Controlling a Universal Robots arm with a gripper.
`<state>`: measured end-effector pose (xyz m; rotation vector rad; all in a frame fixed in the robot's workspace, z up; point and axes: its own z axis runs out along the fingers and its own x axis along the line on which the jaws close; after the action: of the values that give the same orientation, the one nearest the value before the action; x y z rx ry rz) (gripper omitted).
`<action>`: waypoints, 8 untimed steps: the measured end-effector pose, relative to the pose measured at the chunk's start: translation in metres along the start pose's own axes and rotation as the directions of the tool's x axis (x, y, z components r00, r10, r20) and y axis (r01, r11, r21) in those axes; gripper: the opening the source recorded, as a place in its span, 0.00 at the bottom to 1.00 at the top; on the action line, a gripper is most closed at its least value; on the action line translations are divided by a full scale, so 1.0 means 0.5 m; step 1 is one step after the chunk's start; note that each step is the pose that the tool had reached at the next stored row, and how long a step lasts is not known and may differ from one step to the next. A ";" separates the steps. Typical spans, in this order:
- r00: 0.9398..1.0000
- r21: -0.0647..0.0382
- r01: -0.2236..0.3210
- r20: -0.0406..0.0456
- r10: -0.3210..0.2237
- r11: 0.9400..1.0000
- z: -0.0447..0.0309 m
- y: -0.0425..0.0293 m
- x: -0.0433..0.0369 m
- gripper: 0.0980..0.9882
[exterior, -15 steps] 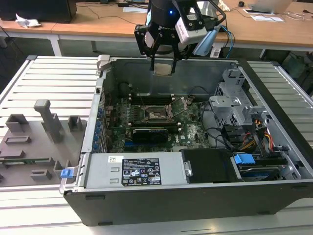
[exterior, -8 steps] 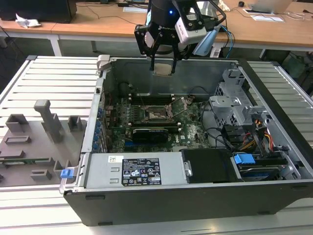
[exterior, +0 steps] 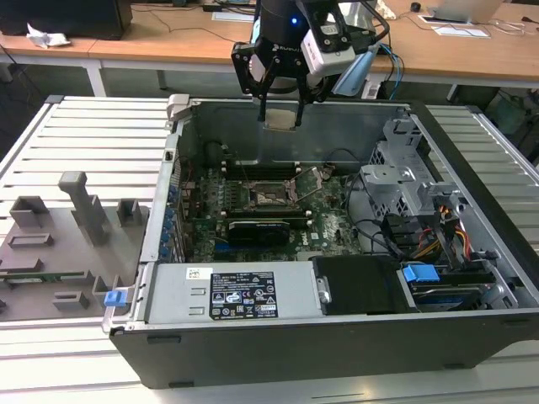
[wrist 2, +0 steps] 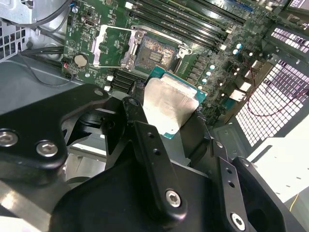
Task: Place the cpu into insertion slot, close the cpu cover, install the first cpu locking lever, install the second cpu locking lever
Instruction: 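Place the cpu into insertion slot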
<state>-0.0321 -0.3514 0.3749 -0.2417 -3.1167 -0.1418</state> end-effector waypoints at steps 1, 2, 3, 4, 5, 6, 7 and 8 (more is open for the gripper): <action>1.000 0.000 -0.001 0.000 0.001 1.000 0.000 0.000 0.000 0.50; 1.000 0.000 -0.001 0.000 0.001 1.000 0.000 0.000 0.000 0.50; 1.000 0.000 -0.003 0.000 0.003 1.000 0.000 0.000 0.000 0.50; 1.000 0.000 -0.003 0.000 0.003 1.000 0.000 0.000 0.000 0.50; 1.000 0.000 -0.005 0.000 0.005 1.000 0.000 0.000 0.000 0.50; 1.000 0.000 -0.006 0.001 0.006 1.000 0.000 0.000 0.000 0.50; 1.000 0.000 -0.007 0.001 0.007 1.000 0.000 0.000 0.000 0.50; 1.000 0.000 -0.009 0.001 0.009 1.000 0.000 0.000 0.000 0.50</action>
<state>-0.0321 -0.3514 0.3749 -0.2557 -3.1159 -0.1419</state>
